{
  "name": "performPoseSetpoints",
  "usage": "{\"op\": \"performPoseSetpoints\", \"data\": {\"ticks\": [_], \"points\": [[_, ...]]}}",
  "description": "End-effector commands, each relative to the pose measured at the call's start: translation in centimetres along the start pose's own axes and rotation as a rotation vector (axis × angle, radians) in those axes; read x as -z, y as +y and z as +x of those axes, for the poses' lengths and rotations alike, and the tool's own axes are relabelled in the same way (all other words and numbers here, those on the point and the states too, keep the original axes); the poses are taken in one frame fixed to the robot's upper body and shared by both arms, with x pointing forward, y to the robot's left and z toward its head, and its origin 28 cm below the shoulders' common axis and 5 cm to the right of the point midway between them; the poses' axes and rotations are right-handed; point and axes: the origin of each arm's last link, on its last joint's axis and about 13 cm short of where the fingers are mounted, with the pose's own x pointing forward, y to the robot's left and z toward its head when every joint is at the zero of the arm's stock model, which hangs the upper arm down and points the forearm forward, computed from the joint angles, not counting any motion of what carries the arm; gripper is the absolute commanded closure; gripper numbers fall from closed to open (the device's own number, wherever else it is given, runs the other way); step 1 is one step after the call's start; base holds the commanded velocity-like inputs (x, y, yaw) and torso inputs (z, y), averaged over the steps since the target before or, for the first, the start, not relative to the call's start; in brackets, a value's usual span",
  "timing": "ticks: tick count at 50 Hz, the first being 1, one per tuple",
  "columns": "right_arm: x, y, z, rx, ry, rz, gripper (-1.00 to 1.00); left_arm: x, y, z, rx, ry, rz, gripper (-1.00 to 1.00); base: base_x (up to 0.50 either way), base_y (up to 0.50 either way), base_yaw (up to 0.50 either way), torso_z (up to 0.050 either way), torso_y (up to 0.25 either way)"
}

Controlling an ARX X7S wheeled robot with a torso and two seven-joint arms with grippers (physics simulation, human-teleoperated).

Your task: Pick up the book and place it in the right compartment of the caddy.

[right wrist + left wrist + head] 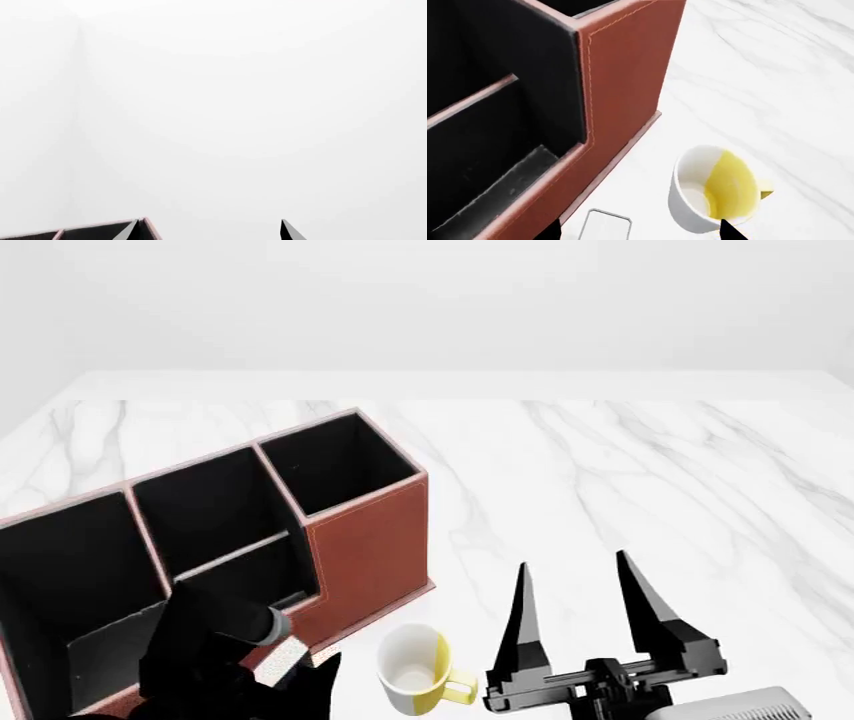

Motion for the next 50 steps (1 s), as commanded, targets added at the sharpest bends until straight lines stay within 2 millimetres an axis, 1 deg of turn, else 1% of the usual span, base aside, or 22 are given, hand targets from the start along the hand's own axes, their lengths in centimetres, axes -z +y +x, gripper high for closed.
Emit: {"op": "performPoseSetpoints", "data": {"ticks": [1,9,12,20,31,50], "points": [[0.0,-0.1,0.1,-0.005,-0.004,-0.014,-1.0,-0.1,0.1,-0.6,-0.004,-0.005,0.033,-1.0,0.0,0.0,0.0,0.0,0.0],[0.1,0.0,0.1,-0.009,-0.002,-0.015,-1.0,-0.3,0.3,-1.4,-0.037,0.016,0.025,-1.0,0.0,0.0,0.0,0.0,0.0],[0.0,0.0,0.0,-0.01,-0.001,-0.02,-1.0,-0.6,0.4,-1.6,-0.04,0.034,-0.008,-1.0,0.0,0.0,0.0,0.0,0.0],[0.0,0.0,-0.1,-0.013,0.002,-0.023,-1.0,-0.9,0.4,-2.3,-0.029,0.062,-0.013,-1.0,0.0,0.0,0.0,0.0,0.0],[0.2,-0.1,-0.1,-0.012,0.01,-0.028,-1.0,-1.4,0.6,-2.2,-0.008,0.1,-0.008,-1.0,0.0,0.0,0.0,0.0,0.0],[0.4,0.0,-0.2,-0.016,0.017,-0.033,-1.0,-1.2,1.6,-1.5,-0.048,0.129,0.046,-1.0,0.0,0.0,0.0,0.0,0.0]]}}
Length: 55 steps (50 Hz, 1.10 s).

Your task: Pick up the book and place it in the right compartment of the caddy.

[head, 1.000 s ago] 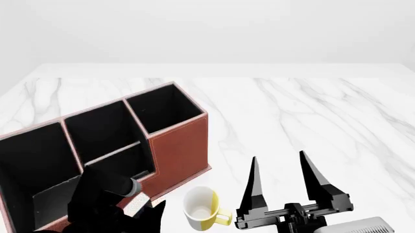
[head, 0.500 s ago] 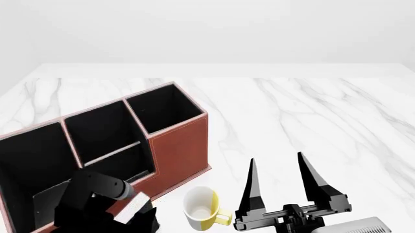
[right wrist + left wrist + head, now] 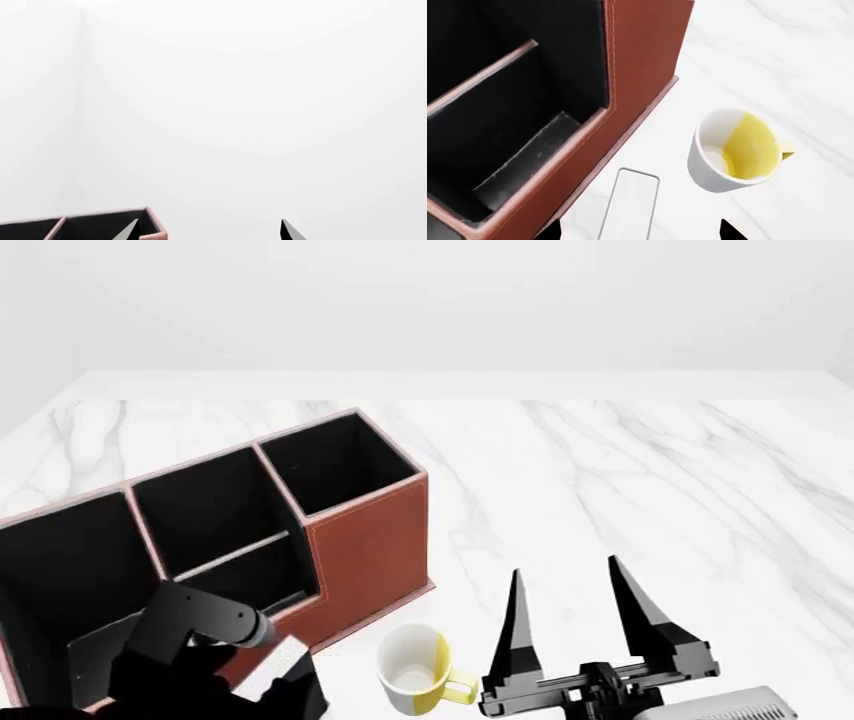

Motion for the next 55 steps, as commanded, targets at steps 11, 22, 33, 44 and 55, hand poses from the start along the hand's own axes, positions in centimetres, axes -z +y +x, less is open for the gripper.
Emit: {"op": "performPoseSetpoints", "data": {"ticks": [11,22,33,44,55], "points": [[0.1,-0.1,0.1,0.003,-0.006,-0.02,-1.0,0.5,0.5,0.7,-0.017,0.026,0.061,-1.0,0.0,0.0,0.0,0.0,0.0],[0.3,-0.1,0.1,0.009,0.0,-0.024,-1.0,1.1,0.4,1.6,-0.008,0.052,0.086,-1.0,0.0,0.0,0.0,0.0,0.0],[0.4,-0.1,0.1,0.01,0.008,-0.027,-1.0,1.6,0.8,1.9,-0.049,0.071,0.098,1.0,0.0,0.0,0.0,0.0,0.0],[0.5,-0.1,0.0,0.01,0.008,-0.029,-1.0,2.0,1.0,2.0,-0.092,0.075,0.119,1.0,0.0,0.0,0.0,0.0,0.0],[0.6,0.0,-0.1,0.002,0.011,-0.029,-1.0,2.0,0.7,1.3,-0.086,0.058,0.183,1.0,0.0,0.0,0.0,0.0,0.0]]}}
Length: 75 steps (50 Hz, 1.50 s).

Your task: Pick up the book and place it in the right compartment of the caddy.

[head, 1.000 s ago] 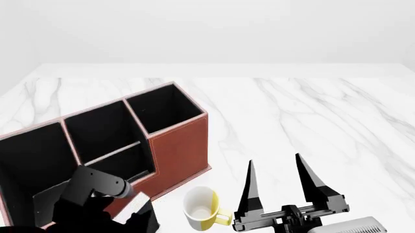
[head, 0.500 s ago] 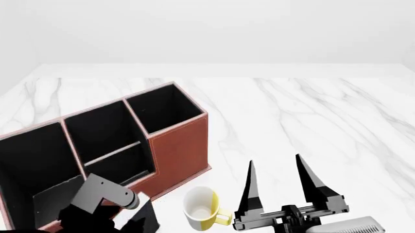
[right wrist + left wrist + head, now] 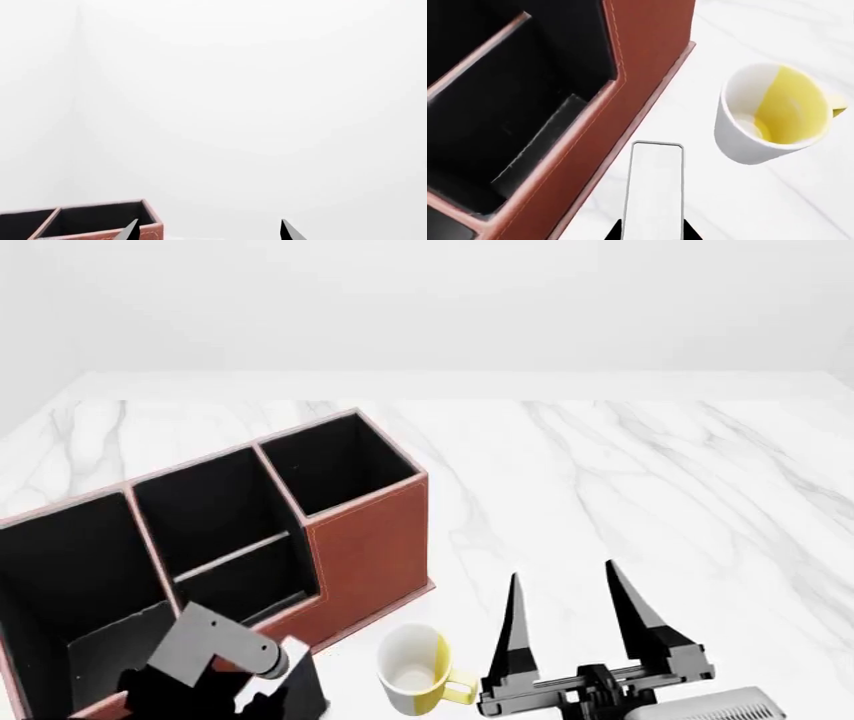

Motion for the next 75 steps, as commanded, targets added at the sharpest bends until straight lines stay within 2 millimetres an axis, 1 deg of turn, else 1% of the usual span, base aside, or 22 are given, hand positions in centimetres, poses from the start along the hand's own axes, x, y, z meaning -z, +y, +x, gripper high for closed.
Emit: {"op": "performPoseSetpoints", "data": {"ticks": [1,3,6,8,9,10,15,18,20,28,36,40,41,49,57,59,62,63,68,72,73,75], "points": [[0.0,0.1,0.0,-0.008,-0.009,-0.012,-1.0,0.1,0.1,-0.4,-0.036,-0.019,0.063,1.0,0.0,0.0,0.0,0.0,0.0],[0.0,0.1,0.0,-0.008,-0.009,-0.011,-1.0,-0.2,0.0,-0.7,-0.028,-0.04,0.074,1.0,0.0,0.0,0.0,0.0,0.0],[0.0,0.1,0.0,-0.011,-0.007,-0.011,-1.0,-2.4,-0.8,-3.3,0.008,-0.159,0.131,1.0,0.0,0.0,0.0,0.0,0.0],[0.0,0.2,0.0,-0.012,-0.011,-0.01,-1.0,-3.3,-1.3,-4.8,0.029,-0.215,0.164,1.0,0.0,0.0,0.0,0.0,0.0],[0.0,0.2,0.0,-0.012,-0.011,-0.01,-1.0,-3.6,-1.6,-5.4,0.032,-0.243,0.179,1.0,0.0,0.0,0.0,0.0,0.0],[0.0,0.2,0.0,-0.013,-0.011,-0.009,-1.0,-3.9,-2.3,-6.8,0.074,-0.283,0.226,1.0,0.0,0.0,0.0,0.0,0.0],[-0.1,0.2,-0.1,-0.013,-0.014,-0.009,-1.0,-4.8,-3.1,-9.4,0.083,-0.369,0.284,1.0,0.0,0.0,0.0,0.0,0.0],[-0.1,0.2,-0.1,-0.014,-0.013,-0.01,-1.0,-5.0,-3.2,-9.8,0.079,-0.378,0.29,1.0,0.0,0.0,0.0,0.0,0.0],[0.0,0.2,-0.1,-0.017,-0.014,-0.011,-1.0,-5.8,-2.8,-10.7,0.038,-0.428,0.324,1.0,0.0,0.0,0.0,0.0,0.0],[0.2,0.2,-0.1,-0.016,-0.007,-0.016,-1.0,-9.5,-1.5,-12.4,-0.093,-0.569,0.353,1.0,0.0,0.0,0.0,0.0,0.0],[0.2,0.2,-0.2,-0.019,-0.004,-0.016,-1.0,-11.1,-1.2,-13.5,-0.163,-0.668,0.366,1.0,0.0,0.0,0.0,0.0,0.001],[0.3,0.3,-0.3,-0.023,-0.003,-0.016,-1.0,-12.9,-1.1,-14.2,-0.184,-0.742,0.367,1.0,0.0,0.0,0.0,0.0,0.0],[0.3,0.3,-0.3,-0.025,-0.001,-0.016,-1.0,-13.8,-1.1,-14.6,-0.162,-0.775,0.351,1.0,0.0,0.0,0.0,0.0,0.0],[0.4,0.3,-0.3,-0.025,0.003,-0.015,-1.0,-15.1,-2.1,-14.9,-0.096,-0.821,0.394,1.0,0.0,0.0,0.0,0.0,0.001],[0.5,0.4,-0.4,-0.028,0.006,-0.013,-1.0,-19.4,-1.6,-15.4,-0.068,-0.918,0.361,1.0,0.0,0.0,0.0,0.0,0.001],[0.5,0.4,-0.5,-0.03,0.007,-0.012,-1.0,-20.8,-1.3,-14.7,-0.07,-0.925,0.358,1.0,0.0,0.0,0.0,0.0,0.0],[0.6,0.4,-0.5,-0.03,0.008,-0.012,-1.0,-21.9,-0.9,-13.8,-0.068,-0.923,0.34,1.0,0.0,0.0,0.0,0.0,0.0],[0.6,0.4,-0.4,-0.028,0.008,-0.012,-1.0,-22.9,-0.7,-13.1,-0.054,-0.92,0.307,1.0,0.0,0.0,0.0,0.0,0.01],[0.5,0.4,-0.4,-0.029,0.009,-0.013,-1.0,-24.6,-0.4,-12.0,-0.039,-0.916,0.244,1.0,0.0,0.0,0.0,0.0,0.0],[0.5,0.5,-0.5,-0.032,0.014,-0.004,-1.0,-27.1,0.2,-10.3,-0.064,-0.853,0.184,1.0,0.0,0.0,0.0,0.0,0.003],[0.5,0.5,-0.5,-0.032,0.014,-0.004,-1.0,-27.2,0.2,-10.3,-0.064,-0.853,0.184,1.0,0.0,0.0,0.0,0.0,0.0],[0.4,0.5,-0.5,-0.031,0.023,0.01,-1.0,-28.1,0.6,-9.2,-0.054,-0.842,0.13,1.0,0.0,0.0,0.0,0.0,0.0]]}}
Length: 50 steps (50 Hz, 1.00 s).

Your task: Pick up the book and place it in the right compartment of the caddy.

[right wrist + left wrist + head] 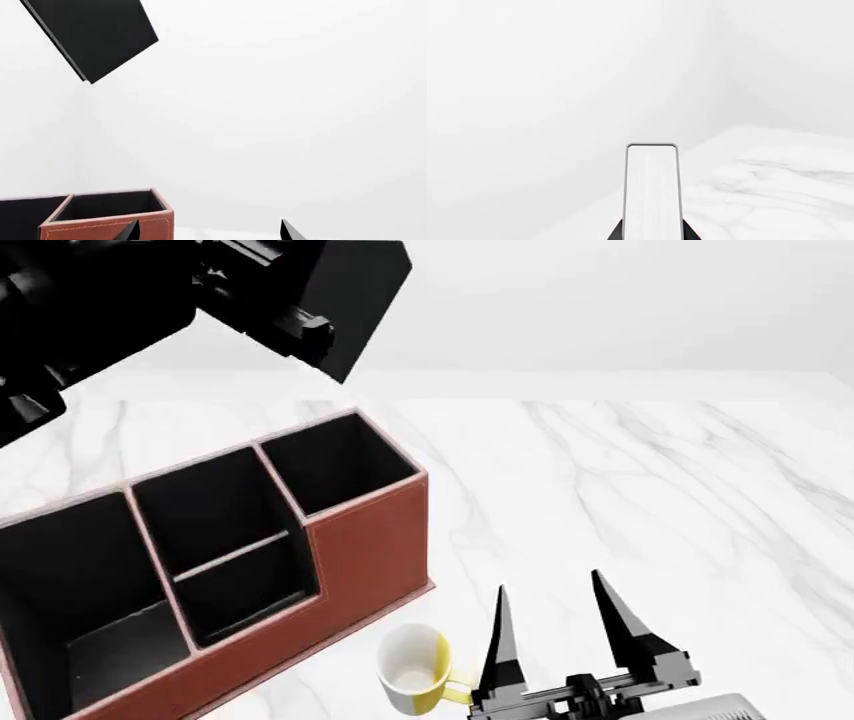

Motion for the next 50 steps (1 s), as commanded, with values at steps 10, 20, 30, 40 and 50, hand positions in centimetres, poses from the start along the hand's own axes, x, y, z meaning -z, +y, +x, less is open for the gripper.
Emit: {"op": "performPoseSetpoints", "data": {"ticks": [10,20,30,40,50], "points": [[0.0,-0.1,0.2,0.001,-0.002,0.003,-1.0,2.2,2.7,11.1,-0.145,0.136,-0.161,1.0,0.0,0.0,0.0,0.0,0.001],[0.1,-0.2,0.2,0.005,0.006,0.009,-1.0,3.2,3.5,13.7,-0.236,0.349,-0.338,1.0,0.0,0.0,0.0,0.0,0.002],[0.0,-0.3,0.4,0.011,0.006,0.01,-1.0,4.7,3.1,16.1,-0.297,0.444,-0.447,1.0,0.0,0.0,0.0,0.0,0.002],[0.1,-0.3,0.3,0.01,0.01,0.014,-1.0,4.7,2.9,16.9,-0.344,0.479,-0.51,1.0,0.0,0.0,0.0,0.0,0.002],[0.3,-0.3,0.2,0.007,0.017,0.018,-1.0,5.4,2.6,17.2,-0.324,0.491,-0.501,1.0,0.0,0.0,0.0,0.0,0.001]]}}
